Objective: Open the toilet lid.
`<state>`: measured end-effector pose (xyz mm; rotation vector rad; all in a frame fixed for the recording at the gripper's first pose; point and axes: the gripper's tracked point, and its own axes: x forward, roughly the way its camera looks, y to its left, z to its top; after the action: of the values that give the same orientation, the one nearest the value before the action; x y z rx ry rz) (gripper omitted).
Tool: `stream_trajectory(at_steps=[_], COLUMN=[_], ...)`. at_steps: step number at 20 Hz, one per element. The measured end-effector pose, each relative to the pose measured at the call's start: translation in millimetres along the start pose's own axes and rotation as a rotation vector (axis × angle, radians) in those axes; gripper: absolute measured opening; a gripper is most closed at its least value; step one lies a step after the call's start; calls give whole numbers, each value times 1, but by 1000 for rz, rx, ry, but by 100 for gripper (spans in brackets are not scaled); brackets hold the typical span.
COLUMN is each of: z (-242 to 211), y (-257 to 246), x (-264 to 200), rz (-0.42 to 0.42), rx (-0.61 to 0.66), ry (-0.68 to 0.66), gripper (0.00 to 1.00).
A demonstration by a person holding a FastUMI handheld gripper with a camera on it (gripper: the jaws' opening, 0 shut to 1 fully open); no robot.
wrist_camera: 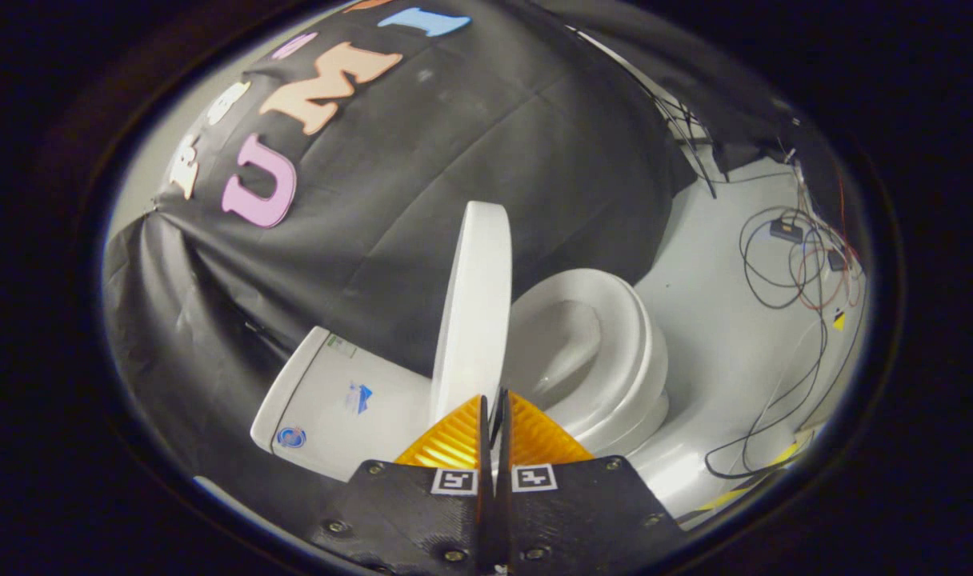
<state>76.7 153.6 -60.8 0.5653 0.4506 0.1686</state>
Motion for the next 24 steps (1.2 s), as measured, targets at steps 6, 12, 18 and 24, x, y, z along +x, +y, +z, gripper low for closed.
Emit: stream_trajectory(at_steps=[6, 12, 18, 24], z=[4, 7, 7, 4], y=[26, 50, 73, 101], x=[-6, -12, -17, -23], rz=[-11, -12, -36, -55], rx=[-101, -175, -303, -402], ry=[-19, -33, -48, -68], gripper=[1, 1, 1, 1])
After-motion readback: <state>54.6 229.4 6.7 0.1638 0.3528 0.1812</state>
